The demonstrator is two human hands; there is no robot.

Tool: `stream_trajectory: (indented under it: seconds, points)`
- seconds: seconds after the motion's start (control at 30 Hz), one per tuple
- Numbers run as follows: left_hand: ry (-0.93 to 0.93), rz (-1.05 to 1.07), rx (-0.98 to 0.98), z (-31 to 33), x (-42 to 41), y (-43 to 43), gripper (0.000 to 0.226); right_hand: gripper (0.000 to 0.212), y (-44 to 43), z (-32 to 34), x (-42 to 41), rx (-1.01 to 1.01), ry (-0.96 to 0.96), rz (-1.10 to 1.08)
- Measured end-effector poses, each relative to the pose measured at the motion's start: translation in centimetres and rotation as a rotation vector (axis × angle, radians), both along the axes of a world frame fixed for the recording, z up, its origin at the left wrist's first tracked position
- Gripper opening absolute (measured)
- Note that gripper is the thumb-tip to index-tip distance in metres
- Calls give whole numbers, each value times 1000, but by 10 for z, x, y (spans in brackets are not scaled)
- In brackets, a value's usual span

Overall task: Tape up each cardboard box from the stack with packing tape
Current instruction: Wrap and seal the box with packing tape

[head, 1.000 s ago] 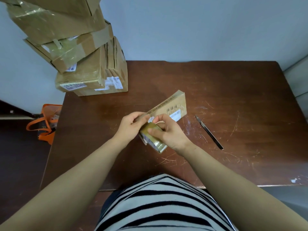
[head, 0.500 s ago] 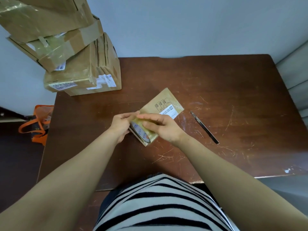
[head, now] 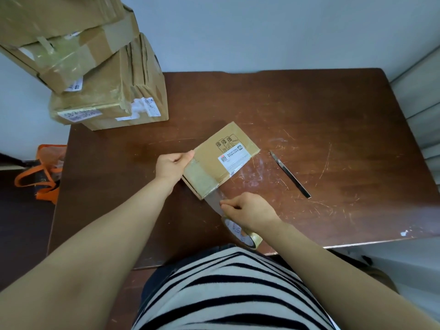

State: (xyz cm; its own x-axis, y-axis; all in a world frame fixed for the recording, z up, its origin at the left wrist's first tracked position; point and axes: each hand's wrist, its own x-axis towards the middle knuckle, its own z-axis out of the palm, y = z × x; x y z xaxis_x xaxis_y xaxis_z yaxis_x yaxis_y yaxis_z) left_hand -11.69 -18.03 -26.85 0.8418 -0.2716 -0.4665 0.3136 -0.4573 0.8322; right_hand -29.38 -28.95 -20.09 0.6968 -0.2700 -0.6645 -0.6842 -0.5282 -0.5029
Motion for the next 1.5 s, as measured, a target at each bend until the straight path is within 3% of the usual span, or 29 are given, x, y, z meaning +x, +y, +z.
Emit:
stream_trajectory:
  seconds: [0.1, 0.23, 0.37, 0.47, 0.67, 0.77, 0.8, 0.87, 0.9, 0.97, 1.03, 1.1, 1.17, 1.27, 1.33, 1.43, 1.5]
  points:
    - [-311, -197, 214, -1, 2, -1, 30, 33, 4, -2, 16, -110, 118, 79]
    - [-647, -324, 607, 6, -7, -17, 42, 34, 9, -5, 30, -103, 215, 52]
    - [-658, -585, 778, 3, -55, -25, 72, 25, 7, -7, 33, -108, 227, 42]
    - [-656, -717, 861, -14, -75, -20, 87, 31, 2, -5, 33, -55, 224, 17]
    - [-680, -901, 888, -12, -46, -26, 92, 54, -4, -5, 20, 81, 144, -133]
    - [-570, -935, 784, -4, -40, -24, 90, 57, -5, -5, 14, 215, 66, -267]
    - [-546, -866, 686, 3, -40, -21, 86, 57, -6, -5, 13, 244, 36, -308]
    - [-567, -500, 465, 18, -49, -11, 64, 56, -11, -6, 9, 294, 0, -372]
    - [-504, -282, 403, 27, -58, -4, 49, 56, -14, -7, 8, 315, -8, -397]
    - [-29, 22, 289, 43, -80, 4, 32, 55, -17, -10, 5, 352, -17, -421]
    - [536, 111, 150, 54, -100, 3, 39, 57, -19, -10, 5, 375, -27, -418]
    - [784, 107, 68, 53, -112, -5, 42, 56, -23, -9, 7, 377, -18, -372]
    - [829, 213, -46, 46, -118, -14, 31, 39, -34, -10, 5, 321, -58, -333]
    - [842, 367, -130, 36, -120, -26, 16, 16, -70, -24, -7, -131, -257, -407]
    - [873, 407, -151, 32, -121, -27, 13, 26, -99, -38, -19, -370, -239, -451]
    - [889, 411, -155, 34, -125, -26, 9, 48, -126, -54, -35, -515, -33, -328]
    - [868, 403, -138, 37, -128, -27, 11, 37, -135, -56, -39, -505, -47, -242]
